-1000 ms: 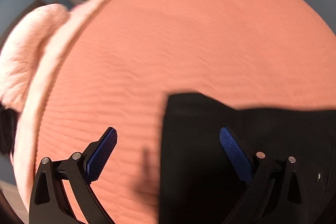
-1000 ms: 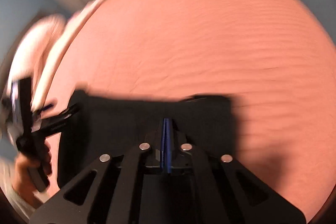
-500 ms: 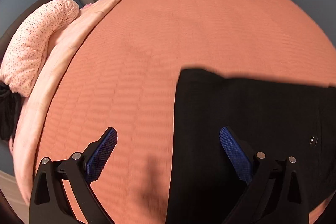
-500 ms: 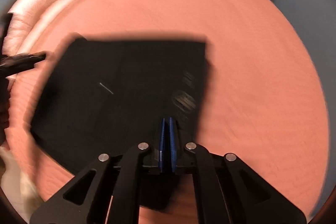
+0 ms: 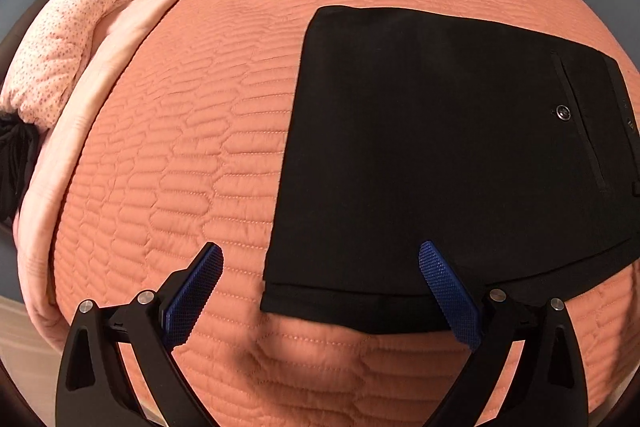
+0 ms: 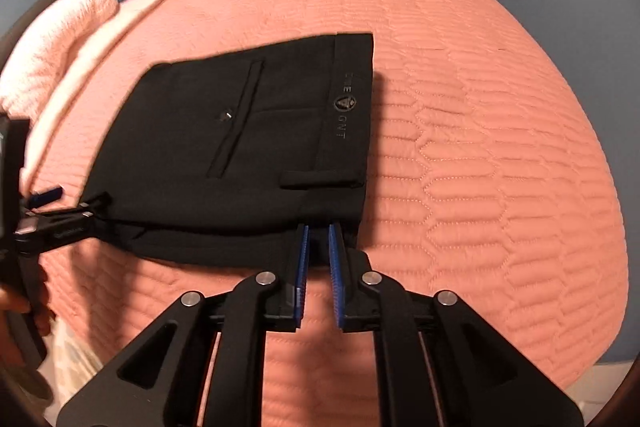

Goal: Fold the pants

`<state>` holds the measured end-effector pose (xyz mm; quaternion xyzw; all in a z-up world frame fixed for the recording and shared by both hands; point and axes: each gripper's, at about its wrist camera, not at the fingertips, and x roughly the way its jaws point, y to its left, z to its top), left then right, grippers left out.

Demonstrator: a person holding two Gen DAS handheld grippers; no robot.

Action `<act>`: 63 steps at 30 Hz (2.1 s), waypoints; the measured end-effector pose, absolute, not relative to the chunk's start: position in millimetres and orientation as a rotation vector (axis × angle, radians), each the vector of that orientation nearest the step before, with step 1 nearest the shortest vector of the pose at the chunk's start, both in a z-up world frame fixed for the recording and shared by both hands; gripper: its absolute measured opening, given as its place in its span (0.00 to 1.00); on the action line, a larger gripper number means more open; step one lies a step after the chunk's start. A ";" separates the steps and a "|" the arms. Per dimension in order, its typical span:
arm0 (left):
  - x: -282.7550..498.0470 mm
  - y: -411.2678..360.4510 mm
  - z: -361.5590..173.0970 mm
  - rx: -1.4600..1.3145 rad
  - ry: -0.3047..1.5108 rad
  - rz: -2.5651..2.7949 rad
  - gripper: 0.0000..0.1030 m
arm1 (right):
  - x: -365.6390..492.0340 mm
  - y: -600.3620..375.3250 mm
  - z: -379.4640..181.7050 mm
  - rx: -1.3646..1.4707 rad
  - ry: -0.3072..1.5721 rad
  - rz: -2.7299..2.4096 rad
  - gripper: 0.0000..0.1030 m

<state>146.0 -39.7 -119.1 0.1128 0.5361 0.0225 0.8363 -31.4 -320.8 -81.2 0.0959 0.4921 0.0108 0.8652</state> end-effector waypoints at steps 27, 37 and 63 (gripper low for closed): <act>85.7 -5.7 -116.5 0.236 1.149 0.008 0.95 | -24.2 -332.8 -76.8 0.243 1.057 0.051 0.13; 108.3 16.8 -118.2 0.213 1.170 0.012 0.95 | -8.2 -347.5 -84.7 0.247 1.101 0.066 0.34; 252.2 23.5 -152.2 -0.438 1.270 -0.578 0.94 | 102.1 -402.8 -158.7 0.827 1.041 0.584 0.87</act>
